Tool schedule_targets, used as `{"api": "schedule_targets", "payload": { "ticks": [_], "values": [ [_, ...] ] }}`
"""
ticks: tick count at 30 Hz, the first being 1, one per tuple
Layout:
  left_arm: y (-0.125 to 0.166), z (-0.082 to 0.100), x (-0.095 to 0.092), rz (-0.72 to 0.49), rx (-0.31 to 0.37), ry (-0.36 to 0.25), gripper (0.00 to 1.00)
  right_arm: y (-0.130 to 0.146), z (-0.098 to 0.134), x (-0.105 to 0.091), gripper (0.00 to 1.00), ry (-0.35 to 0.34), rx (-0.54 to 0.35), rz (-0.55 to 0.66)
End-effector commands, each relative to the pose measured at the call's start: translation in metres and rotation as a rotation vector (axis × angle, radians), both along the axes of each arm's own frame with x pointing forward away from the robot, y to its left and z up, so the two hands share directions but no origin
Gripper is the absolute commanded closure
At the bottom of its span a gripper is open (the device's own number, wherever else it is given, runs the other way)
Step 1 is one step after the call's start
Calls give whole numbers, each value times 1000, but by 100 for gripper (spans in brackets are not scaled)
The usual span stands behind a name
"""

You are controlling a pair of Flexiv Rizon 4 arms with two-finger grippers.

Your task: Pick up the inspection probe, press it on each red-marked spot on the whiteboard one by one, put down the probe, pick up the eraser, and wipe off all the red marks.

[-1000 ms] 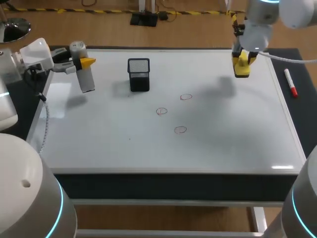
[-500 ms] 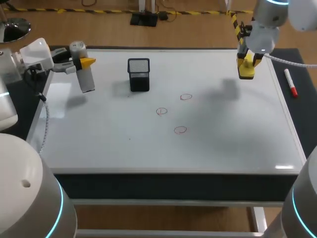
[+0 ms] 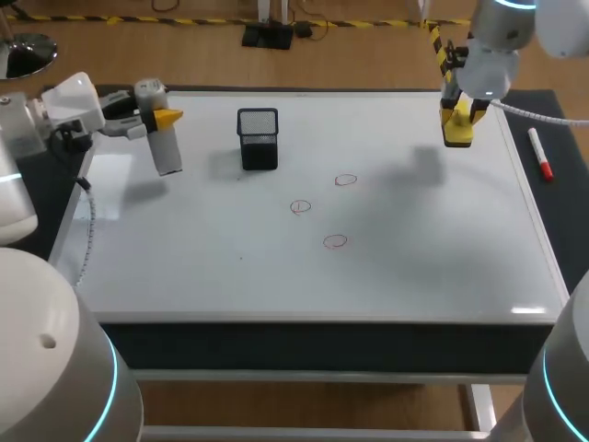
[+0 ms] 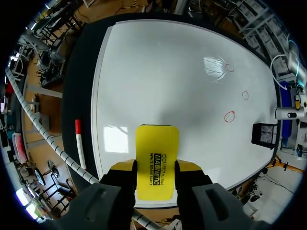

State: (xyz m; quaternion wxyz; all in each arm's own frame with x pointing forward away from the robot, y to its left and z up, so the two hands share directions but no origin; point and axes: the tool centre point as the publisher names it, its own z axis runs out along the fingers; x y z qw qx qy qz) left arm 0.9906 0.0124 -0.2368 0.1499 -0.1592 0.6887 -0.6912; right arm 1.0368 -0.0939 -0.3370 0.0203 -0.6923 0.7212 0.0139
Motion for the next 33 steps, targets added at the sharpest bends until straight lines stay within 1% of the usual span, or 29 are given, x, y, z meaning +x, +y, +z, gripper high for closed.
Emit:
{"api": "schedule_targets", "payload": {
  "ticks": [1, 3, 6, 9, 16, 17, 20, 25, 26, 28, 33],
  "values": [
    [-32, -1, -13, 8, -7, -8, 100, -1, 1, 0, 100, 0, -2, 3],
    [-46, 1, -20, -17, -11, -15, 100, -1, 1, 0, 100, 0, -2, 3],
    [-68, 5, -31, -56, -41, -43, 100, -1, 1, 0, 100, 0, -2, 3],
    [-91, 8, -38, -101, -45, -31, 100, -1, 1, 0, 100, 0, -2, 3],
    [-142, 14, -44, -223, -68, -33, 100, -1, 1, 0, 100, 0, -2, 3],
    [-148, 13, -44, -238, -84, -35, 100, -1, 1, 0, 100, 0, -2, 3],
    [-171, 11, -46, -282, -102, -11, 100, -1, 1, 0, 100, 0, -2, 3],
    [-196, 4, -53, -322, -113, -6, 100, -1, 1, 0, 100, 0, -2, 3],
    [-199, 2, -53, -325, -106, -2, 100, -1, 1, 0, 100, 0, -2, 3],
    [-204, -1, -53, -344, -115, -10, 100, -1, 1, 0, 100, 0, -2, 3],
    [-219, -8, -49, -370, -109, 14, 100, -1, 1, 0, 100, 0, -2, 3]
  ]
}}
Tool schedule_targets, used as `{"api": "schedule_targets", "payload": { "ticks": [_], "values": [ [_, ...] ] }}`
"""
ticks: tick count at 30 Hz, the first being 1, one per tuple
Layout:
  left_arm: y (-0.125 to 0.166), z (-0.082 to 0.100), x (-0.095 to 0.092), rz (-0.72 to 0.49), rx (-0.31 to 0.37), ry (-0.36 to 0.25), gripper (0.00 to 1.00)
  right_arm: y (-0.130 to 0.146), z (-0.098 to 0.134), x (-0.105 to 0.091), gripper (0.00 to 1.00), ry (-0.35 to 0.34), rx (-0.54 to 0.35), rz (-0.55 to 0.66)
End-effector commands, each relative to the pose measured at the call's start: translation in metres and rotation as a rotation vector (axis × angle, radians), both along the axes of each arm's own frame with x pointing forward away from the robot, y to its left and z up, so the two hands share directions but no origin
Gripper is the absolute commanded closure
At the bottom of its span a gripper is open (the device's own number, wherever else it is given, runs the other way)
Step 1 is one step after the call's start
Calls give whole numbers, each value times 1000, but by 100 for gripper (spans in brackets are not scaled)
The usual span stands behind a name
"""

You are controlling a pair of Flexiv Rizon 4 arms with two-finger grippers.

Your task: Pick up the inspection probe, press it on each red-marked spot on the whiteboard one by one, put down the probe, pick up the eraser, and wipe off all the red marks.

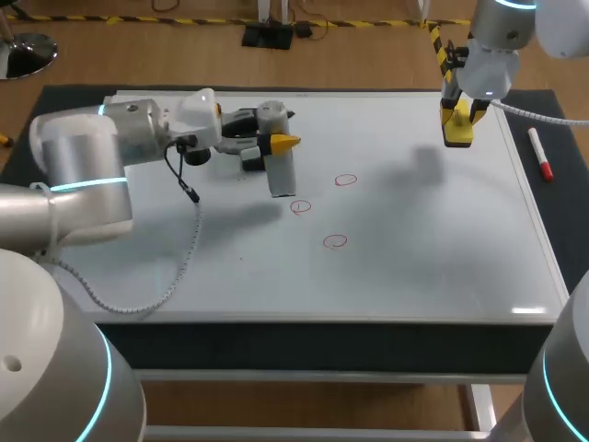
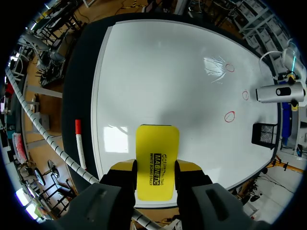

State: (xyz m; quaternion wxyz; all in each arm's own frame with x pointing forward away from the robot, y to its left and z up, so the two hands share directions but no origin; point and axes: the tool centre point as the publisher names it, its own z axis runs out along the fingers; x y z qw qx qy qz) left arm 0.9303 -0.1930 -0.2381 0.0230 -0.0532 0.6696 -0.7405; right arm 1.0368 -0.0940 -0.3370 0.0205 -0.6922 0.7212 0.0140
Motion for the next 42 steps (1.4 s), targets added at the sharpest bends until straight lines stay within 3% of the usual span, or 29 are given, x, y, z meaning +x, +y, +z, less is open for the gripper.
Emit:
{"api": "schedule_targets", "payload": {
  "ticks": [1, 19, 42],
  "values": [
    [-15, -8, 11, -40, -7, 6, 100, -1, 1, 0, 100, 0, -2, 3],
    [-29, -27, 9, -79, 4, 11, 100, -1, 1, 0, 100, 0, -2, 3],
    [-36, -33, -1, -112, -13, -42, 100, -1, 1, 0, 100, 0, -2, 3]
  ]
}}
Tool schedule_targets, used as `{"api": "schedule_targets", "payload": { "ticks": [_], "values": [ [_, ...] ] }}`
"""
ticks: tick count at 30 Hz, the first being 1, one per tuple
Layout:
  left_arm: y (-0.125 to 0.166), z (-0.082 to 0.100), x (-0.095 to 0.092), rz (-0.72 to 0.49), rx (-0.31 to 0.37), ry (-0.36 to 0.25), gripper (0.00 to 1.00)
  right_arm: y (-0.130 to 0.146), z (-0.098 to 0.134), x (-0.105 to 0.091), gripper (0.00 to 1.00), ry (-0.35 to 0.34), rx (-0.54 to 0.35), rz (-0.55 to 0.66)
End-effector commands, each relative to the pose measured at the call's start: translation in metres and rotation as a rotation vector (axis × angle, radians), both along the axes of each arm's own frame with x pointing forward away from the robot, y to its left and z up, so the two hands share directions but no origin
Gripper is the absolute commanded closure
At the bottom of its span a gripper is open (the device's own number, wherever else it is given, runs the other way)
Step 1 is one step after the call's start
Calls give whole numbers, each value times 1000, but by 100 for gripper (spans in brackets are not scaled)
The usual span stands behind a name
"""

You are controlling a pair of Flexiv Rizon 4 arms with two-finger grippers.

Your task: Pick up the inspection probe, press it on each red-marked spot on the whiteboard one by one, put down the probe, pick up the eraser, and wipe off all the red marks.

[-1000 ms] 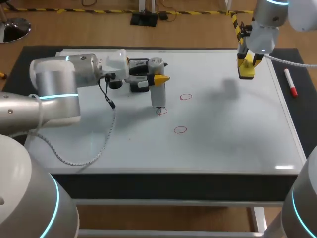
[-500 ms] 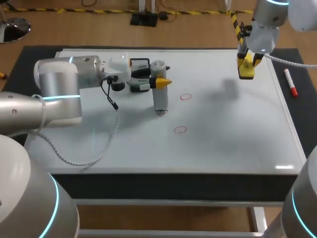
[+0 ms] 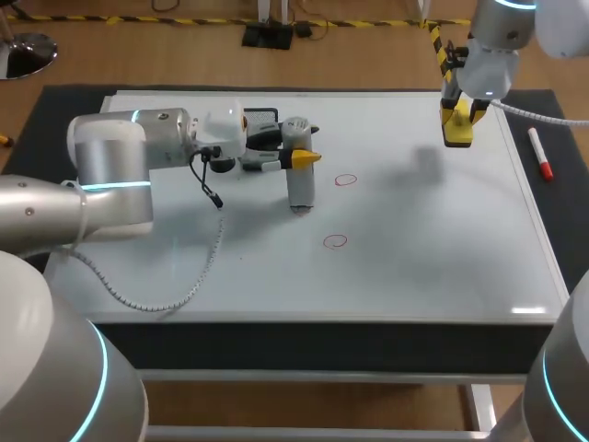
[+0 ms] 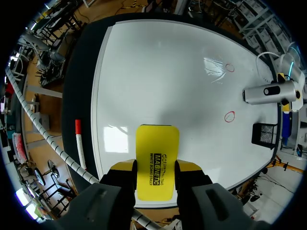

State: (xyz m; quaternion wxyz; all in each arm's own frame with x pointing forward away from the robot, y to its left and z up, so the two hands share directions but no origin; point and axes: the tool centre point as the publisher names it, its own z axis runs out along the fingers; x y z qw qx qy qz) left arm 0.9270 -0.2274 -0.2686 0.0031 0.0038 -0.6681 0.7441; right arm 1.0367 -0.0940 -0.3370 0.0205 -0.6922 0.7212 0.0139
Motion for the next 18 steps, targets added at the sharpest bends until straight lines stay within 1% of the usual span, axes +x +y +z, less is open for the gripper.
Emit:
{"api": "schedule_targets", "payload": {
  "ticks": [1, 18],
  "values": [
    [-2, -3, 2, -8, -5, -3, 100, -1, 1, 0, 100, 0, -2, 3],
    [-3, -6, -3, -20, 6, -13, 100, -1, 1, 0, 100, 0, -2, 3]
  ]
}}
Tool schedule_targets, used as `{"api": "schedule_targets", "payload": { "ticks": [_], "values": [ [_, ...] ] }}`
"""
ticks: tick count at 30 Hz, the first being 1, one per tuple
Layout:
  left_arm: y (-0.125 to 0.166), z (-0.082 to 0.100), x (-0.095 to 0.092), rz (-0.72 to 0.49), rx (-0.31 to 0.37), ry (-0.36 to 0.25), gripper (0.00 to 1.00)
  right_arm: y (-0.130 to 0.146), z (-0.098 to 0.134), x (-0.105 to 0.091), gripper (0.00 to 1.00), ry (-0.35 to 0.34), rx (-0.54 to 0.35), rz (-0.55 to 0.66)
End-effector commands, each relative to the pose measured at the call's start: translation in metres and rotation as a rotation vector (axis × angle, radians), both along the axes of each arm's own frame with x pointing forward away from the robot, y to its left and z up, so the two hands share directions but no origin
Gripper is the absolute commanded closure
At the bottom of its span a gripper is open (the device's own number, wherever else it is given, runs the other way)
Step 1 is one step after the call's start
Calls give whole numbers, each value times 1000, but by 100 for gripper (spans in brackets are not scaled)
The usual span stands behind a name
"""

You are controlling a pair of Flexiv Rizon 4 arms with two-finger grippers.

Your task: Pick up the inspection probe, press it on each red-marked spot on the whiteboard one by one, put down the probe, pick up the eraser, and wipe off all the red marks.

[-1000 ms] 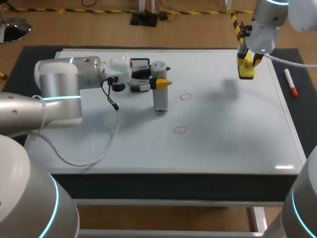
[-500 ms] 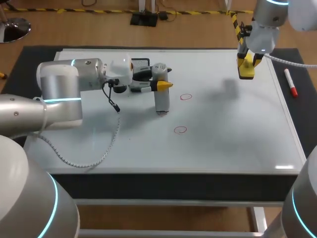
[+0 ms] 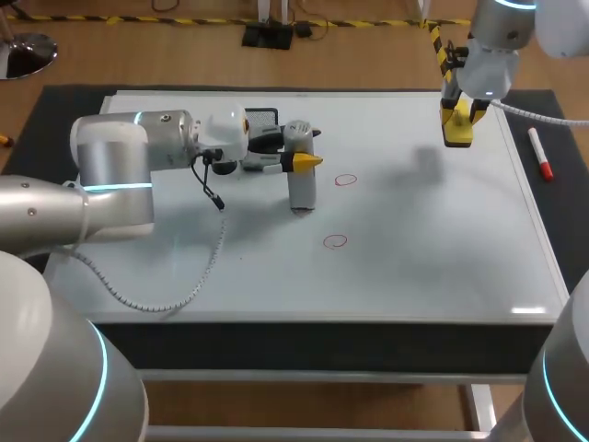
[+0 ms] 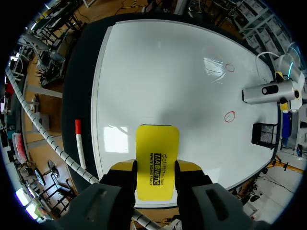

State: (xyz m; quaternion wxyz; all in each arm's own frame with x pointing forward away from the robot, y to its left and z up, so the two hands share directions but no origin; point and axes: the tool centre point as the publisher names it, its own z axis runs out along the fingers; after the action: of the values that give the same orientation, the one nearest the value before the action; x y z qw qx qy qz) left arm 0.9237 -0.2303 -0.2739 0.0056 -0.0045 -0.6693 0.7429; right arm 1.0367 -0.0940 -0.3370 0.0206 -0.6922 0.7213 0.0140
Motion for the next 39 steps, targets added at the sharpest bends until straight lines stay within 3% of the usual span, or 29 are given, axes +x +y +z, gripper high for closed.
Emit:
{"api": "schedule_targets", "payload": {
  "ticks": [1, 18, 24, 31, 39],
  "values": [
    [-1, -1, 0, -8, 6, -5, 100, -1, 1, 0, 100, 0, -2, 3],
    [0, 0, -2, -6, 9, -5, 100, -1, 1, 0, 100, 0, -2, 3],
    [7, 11, -2, 23, 4, 1, 100, -1, 1, 0, 100, 0, -2, 3],
    [48, 25, 3, 99, 44, -35, 100, -1, 1, 0, 100, 0, -2, 3],
    [112, 24, 0, 235, 7, -42, 100, -1, 1, 0, 100, 0, -2, 3]
  ]
}}
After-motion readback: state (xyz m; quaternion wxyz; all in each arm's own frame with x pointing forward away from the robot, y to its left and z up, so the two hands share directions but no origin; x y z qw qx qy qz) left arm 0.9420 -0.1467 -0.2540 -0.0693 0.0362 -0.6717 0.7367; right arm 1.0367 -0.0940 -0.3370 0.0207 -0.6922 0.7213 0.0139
